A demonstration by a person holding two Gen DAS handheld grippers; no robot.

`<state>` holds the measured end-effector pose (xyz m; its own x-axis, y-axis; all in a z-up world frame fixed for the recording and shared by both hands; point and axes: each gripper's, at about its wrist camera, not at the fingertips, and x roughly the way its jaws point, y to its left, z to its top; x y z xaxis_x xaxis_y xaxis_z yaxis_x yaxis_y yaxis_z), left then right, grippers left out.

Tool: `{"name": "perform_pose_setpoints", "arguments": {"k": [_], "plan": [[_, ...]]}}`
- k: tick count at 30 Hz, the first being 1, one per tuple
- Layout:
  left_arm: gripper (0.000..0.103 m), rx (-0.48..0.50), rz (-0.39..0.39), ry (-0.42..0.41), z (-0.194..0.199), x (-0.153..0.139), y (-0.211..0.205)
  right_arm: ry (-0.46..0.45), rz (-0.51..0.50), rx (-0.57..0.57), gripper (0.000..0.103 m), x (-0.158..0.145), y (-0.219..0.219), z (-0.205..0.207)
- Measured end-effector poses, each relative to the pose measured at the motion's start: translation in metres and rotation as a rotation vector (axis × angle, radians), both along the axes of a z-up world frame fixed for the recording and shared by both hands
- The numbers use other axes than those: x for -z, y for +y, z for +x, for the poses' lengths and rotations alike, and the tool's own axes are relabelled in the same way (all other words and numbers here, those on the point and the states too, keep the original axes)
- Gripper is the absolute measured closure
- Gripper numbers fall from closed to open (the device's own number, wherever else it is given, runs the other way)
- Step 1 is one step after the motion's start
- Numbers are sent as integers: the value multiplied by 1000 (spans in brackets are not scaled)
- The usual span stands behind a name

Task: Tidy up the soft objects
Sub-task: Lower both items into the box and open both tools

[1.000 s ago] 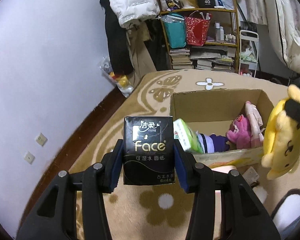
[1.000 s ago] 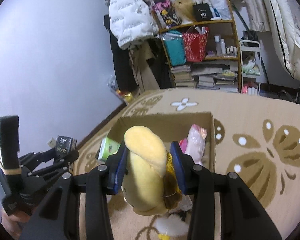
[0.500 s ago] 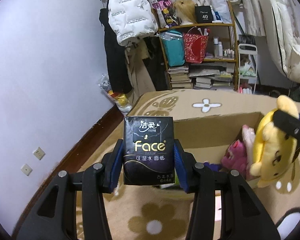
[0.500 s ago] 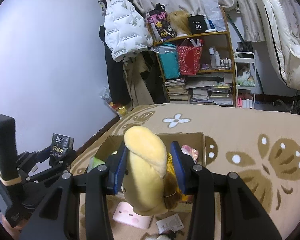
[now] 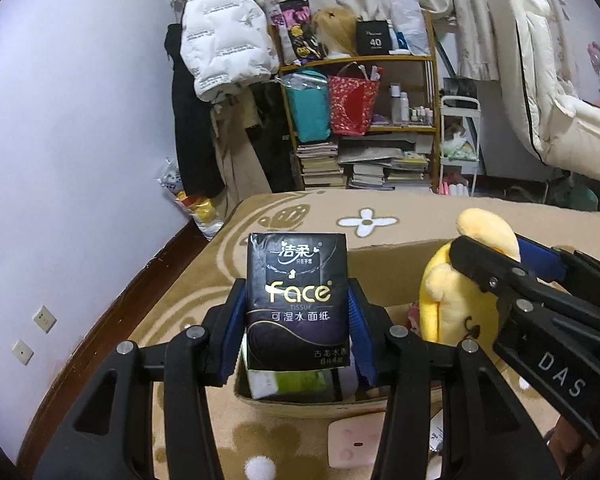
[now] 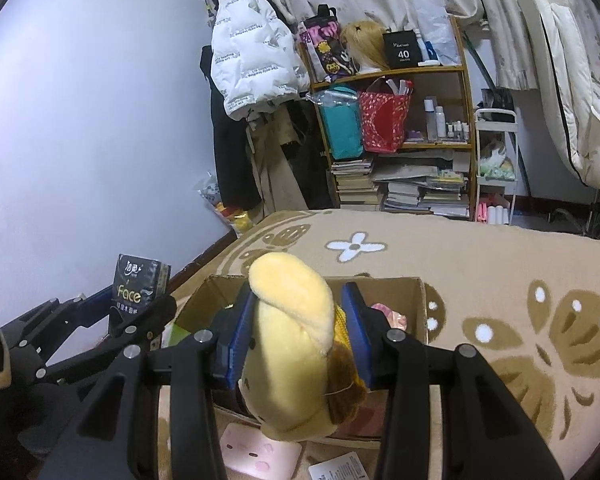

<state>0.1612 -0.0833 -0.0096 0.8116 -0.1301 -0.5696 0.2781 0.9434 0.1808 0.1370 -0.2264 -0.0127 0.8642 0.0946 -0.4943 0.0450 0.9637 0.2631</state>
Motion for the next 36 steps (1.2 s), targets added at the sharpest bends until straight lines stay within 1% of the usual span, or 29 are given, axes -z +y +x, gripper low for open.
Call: {"name": "perform_pose_setpoints", "arguments": {"k": [4,8,11,13,17,23,24,25,28,30,35,36], "plan": [[57,9,10,24,5,8,-6,6,22,14,57,5,-5,2],[57,10,14,49,9,15,-7,13,92,30,57,8,-18,5],[57,-18,27,87,14,22,-6,23,94,44,56,10,-22,7],[57,-12,19,97,15,25,-6,38,99,43,56,15,-22,9],[57,0,30,96,13,29,-8,82,99,40,54,28,-22,15],[57,21,8,95,11,28,-8,97,103,45,53,31,-23,15],[55,22,9,93,11,28,-9,100,104,50,53,32,-24,15],[51,20,12,89,11,28,-10,101,106,51,53,32,-25,15],[48,14,22,77,9,27,-11,113,113,58,52,33,-29,16],[48,12,26,78,9,26,-10,125,119,57,46,35,-30,17],[46,-6,18,82,9,23,-4,136,110,48,36,35,-25,16],[44,-10,16,82,9,22,-3,138,105,46,35,35,-24,15]]}}
